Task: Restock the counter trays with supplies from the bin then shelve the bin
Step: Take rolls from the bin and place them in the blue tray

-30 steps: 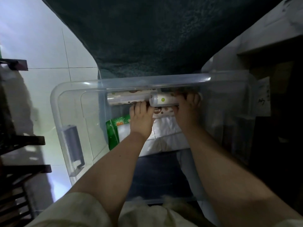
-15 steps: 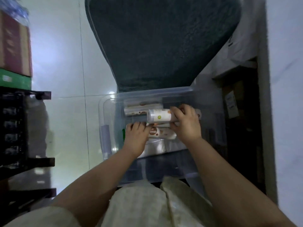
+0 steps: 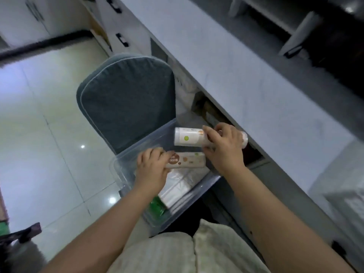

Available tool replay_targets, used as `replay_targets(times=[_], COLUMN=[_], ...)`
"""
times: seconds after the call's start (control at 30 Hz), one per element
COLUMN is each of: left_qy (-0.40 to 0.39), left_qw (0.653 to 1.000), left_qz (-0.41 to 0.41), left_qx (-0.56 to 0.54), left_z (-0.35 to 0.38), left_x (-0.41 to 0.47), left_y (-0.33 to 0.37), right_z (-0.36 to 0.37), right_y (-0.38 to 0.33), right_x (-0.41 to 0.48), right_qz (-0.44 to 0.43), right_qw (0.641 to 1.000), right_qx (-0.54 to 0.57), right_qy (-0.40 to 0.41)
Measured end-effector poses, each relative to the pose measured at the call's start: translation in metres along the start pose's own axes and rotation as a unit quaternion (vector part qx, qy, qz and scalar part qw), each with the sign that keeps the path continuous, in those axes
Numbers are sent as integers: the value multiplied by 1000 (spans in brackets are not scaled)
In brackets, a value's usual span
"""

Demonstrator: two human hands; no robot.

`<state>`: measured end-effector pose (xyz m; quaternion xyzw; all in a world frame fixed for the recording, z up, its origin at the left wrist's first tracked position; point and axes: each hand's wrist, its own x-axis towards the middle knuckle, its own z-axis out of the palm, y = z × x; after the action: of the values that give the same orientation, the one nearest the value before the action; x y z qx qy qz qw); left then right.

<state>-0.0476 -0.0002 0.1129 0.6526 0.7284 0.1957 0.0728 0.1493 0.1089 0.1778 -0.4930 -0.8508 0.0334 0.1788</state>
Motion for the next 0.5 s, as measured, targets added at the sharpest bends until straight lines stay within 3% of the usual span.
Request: replay_targets(times=[0.27, 0.5], left_qy=[52, 58], left_qw=[980, 938], left_qz=[194, 335], left_qx=[-10, -63], left_z=[-43, -34], left_x=[43, 31], left_y=[123, 289], right_z=[-135, -239], right_y=[56, 133], right_x=[-65, -177], right_qz=[103, 218], right_qw=[979, 937], right_qx=[-61, -129], right_qy=[167, 239])
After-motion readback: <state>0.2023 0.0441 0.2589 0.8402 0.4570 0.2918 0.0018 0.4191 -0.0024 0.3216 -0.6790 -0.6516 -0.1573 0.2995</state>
